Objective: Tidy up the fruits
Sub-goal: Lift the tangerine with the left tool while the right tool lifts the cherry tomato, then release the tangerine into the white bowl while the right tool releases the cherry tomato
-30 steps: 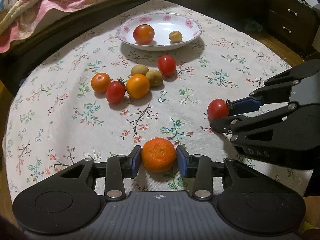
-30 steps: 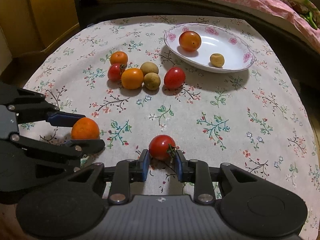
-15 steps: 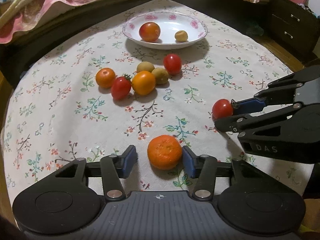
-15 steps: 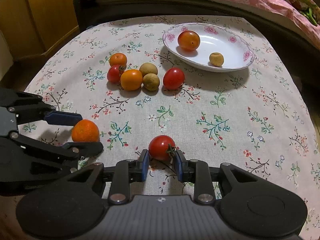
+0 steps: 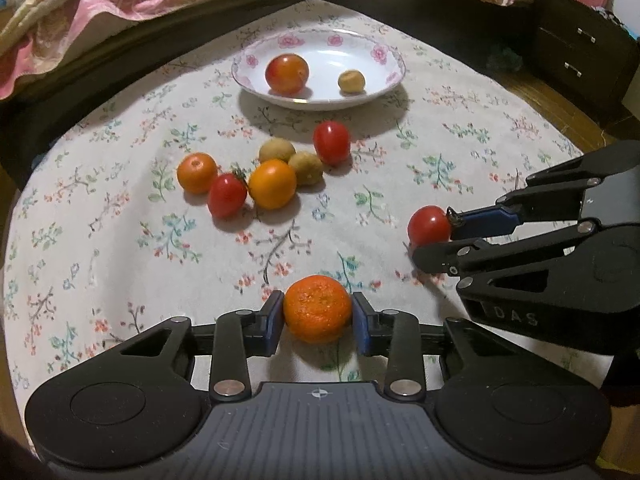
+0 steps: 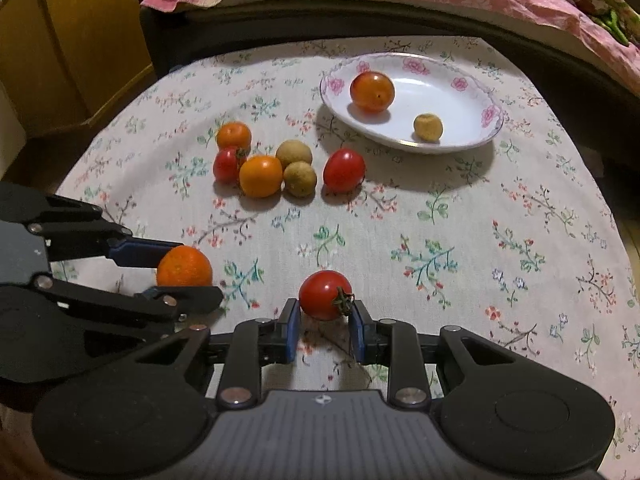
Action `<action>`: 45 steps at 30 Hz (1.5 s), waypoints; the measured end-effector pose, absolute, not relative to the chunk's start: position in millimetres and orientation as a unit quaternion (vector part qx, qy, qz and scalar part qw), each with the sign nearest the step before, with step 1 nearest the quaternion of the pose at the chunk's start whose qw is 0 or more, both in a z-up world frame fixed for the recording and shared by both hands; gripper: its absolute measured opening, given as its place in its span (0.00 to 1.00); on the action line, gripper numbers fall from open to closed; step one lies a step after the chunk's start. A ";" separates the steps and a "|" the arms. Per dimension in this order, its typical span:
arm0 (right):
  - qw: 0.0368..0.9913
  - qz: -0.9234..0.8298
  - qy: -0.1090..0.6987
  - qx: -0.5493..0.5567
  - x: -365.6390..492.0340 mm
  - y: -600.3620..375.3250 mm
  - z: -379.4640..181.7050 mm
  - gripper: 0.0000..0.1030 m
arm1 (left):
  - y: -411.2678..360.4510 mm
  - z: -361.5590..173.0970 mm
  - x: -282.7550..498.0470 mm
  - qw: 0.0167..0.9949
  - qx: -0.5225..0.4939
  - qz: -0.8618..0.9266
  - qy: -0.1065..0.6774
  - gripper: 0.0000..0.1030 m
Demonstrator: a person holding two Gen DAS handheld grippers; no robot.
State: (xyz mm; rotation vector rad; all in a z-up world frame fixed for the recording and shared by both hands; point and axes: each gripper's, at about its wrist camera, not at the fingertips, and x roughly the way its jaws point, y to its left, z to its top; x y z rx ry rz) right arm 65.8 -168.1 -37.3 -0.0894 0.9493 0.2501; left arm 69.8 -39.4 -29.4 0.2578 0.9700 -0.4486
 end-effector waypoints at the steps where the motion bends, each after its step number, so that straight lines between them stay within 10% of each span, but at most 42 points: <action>1: 0.882 0.120 0.453 -0.040 67.1 -168.3 -35.3 0.29 | -40.1 -27.0 71.9 0.854 0.121 -0.212 0.459 0.42; 45: 0.906 0.062 0.417 0.037 203.9 -228.7 -18.9 0.29 | -100.1 -9.2 211.6 0.886 0.107 -0.186 0.412 0.40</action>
